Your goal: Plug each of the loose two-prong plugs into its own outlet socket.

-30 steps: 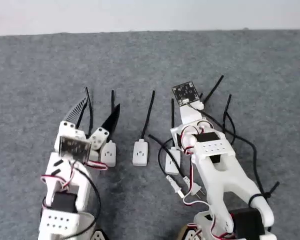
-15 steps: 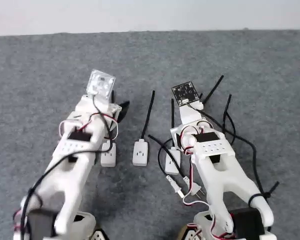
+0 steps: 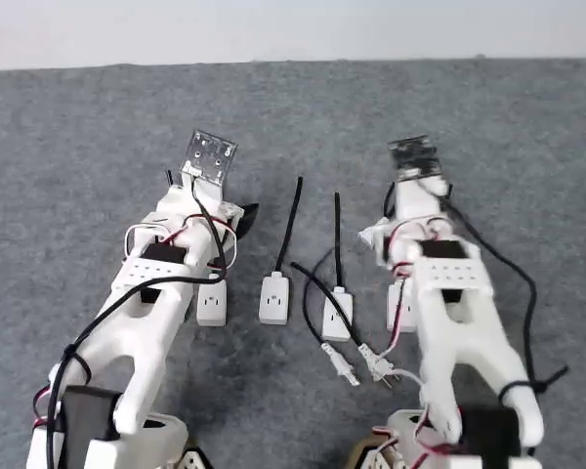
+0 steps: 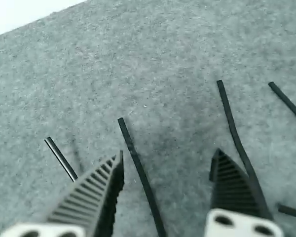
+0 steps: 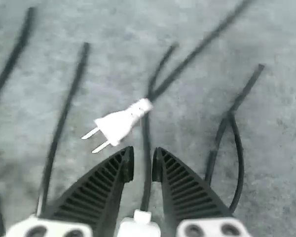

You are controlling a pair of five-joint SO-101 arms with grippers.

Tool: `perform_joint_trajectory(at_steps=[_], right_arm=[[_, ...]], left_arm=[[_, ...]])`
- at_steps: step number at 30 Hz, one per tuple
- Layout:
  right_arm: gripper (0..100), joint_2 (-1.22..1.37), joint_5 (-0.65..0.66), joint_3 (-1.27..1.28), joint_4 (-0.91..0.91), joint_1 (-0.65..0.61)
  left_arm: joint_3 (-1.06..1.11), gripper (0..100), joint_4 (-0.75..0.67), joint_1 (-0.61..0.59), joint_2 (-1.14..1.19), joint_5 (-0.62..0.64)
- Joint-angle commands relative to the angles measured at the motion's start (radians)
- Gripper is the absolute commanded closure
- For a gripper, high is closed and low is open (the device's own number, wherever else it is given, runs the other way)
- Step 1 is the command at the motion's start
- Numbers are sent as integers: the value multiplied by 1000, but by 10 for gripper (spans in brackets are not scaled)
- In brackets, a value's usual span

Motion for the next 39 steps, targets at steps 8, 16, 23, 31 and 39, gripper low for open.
perform_joint_trajectory(at_steps=[8, 16, 23, 31, 39], right_arm=[[918, 315, -12, -310, 136, 19], [918, 456, -5, -439, 188, 16], [914, 464, -3, -440, 188, 15], [772, 464, -3, -442, 203, -4], [772, 466, -2, -457, 237, -27]], left_arm=[[-47, 731, 3, 11, -8, 9], [-48, 731, 3, 11, -8, 9], [-50, 731, 3, 11, -8, 9], [-51, 728, 3, 11, -8, 9], [-54, 664, 3, 11, -3, 9]])
